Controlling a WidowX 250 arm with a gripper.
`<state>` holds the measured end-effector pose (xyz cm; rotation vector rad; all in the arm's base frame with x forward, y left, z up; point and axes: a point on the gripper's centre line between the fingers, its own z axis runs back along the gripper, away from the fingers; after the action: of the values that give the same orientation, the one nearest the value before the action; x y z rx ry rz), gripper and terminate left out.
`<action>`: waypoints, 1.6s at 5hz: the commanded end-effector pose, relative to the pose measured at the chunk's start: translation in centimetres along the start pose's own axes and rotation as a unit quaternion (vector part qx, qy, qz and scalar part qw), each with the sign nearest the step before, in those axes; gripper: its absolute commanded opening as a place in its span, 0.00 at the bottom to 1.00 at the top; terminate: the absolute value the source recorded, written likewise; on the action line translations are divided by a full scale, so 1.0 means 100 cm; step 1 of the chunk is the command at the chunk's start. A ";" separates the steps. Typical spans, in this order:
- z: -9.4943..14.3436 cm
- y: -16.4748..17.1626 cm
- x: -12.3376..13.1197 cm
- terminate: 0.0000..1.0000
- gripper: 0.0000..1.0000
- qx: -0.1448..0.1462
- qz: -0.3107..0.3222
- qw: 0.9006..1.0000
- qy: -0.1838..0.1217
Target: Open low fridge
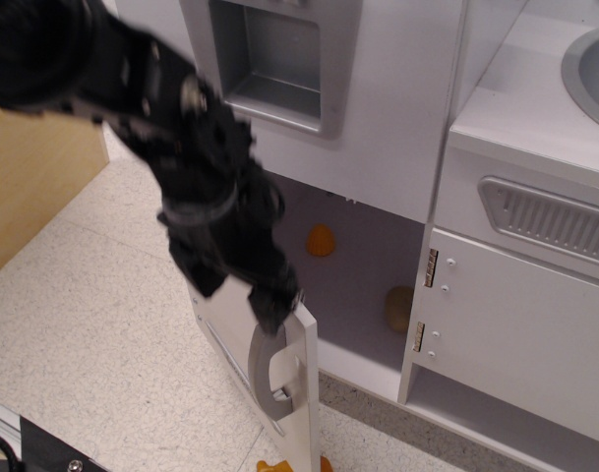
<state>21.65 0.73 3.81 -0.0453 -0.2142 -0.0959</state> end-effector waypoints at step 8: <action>-0.089 0.007 -0.016 0.00 1.00 0.065 -0.024 0.997 0.035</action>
<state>21.04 0.88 -6.63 0.0910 -0.1048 -0.1355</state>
